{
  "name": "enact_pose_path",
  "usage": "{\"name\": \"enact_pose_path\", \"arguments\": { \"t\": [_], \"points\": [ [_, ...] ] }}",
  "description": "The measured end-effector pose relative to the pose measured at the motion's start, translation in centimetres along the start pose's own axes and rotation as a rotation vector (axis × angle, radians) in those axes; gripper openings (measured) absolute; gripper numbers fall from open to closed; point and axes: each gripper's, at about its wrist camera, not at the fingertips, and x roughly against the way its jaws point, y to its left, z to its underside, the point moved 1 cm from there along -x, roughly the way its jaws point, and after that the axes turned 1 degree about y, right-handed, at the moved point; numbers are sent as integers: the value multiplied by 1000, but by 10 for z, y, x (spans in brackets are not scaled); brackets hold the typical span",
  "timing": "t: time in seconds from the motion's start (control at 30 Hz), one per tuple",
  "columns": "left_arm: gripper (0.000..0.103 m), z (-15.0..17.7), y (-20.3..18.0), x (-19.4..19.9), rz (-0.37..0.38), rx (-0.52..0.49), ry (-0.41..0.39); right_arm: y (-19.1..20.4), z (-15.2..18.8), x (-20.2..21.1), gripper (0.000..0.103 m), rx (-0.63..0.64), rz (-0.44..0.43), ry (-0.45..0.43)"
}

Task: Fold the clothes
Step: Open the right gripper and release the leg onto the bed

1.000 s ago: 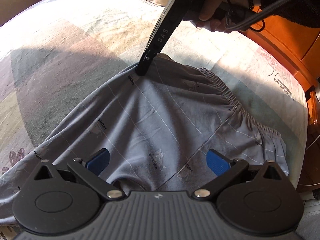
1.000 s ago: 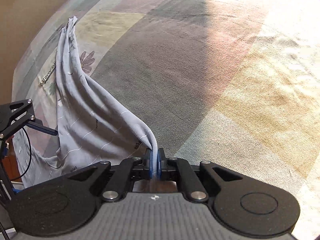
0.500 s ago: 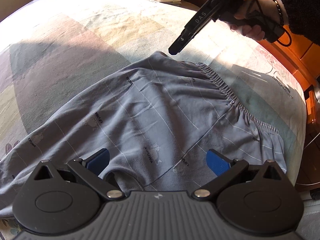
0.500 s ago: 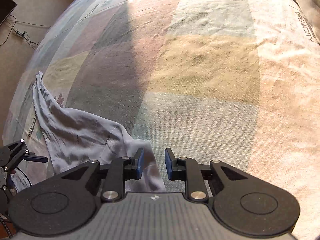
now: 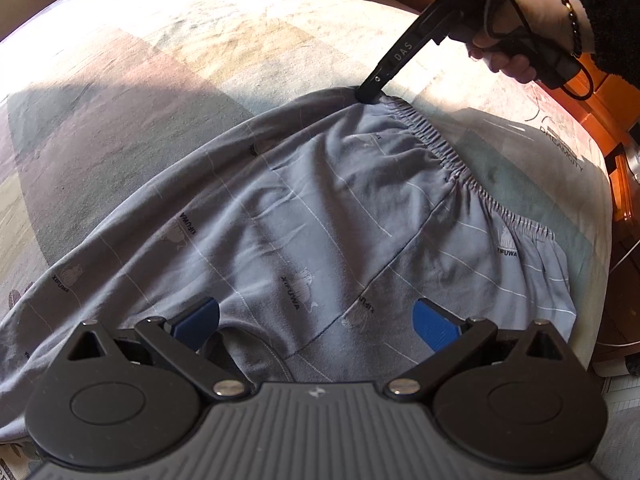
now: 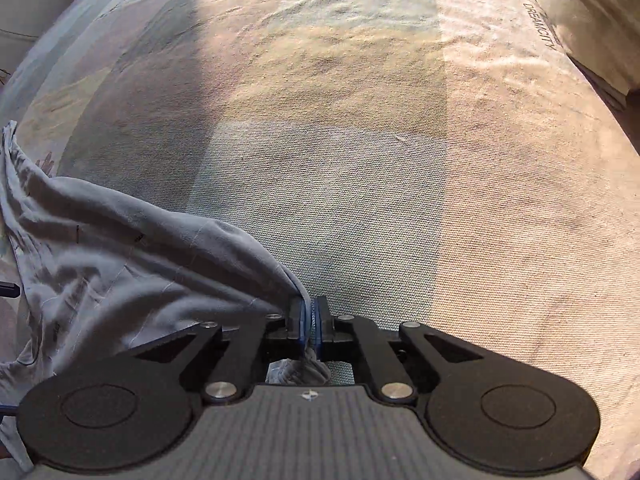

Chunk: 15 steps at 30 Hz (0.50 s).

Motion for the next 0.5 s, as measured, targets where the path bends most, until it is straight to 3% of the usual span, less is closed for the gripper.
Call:
{"name": "enact_pose_path", "arguments": {
  "t": [0.03,0.13,0.27,0.43,0.5],
  "points": [
    [102,2,1,0,1,6,3,1,0,5,17,-3,0,-13],
    [102,6,5,2,3,18,-2,9,1,17,22,-11,-1,-51],
    [102,2,16,-2,15,30,-41,31,7,21,22,-15,-15,-77],
    [102,13,42,-32,46,110,38,58,14,17,22,-3,-53,-57],
    [102,23,49,-34,13,93,51,69,17,18,22,12,-56,-53]
  ]
}}
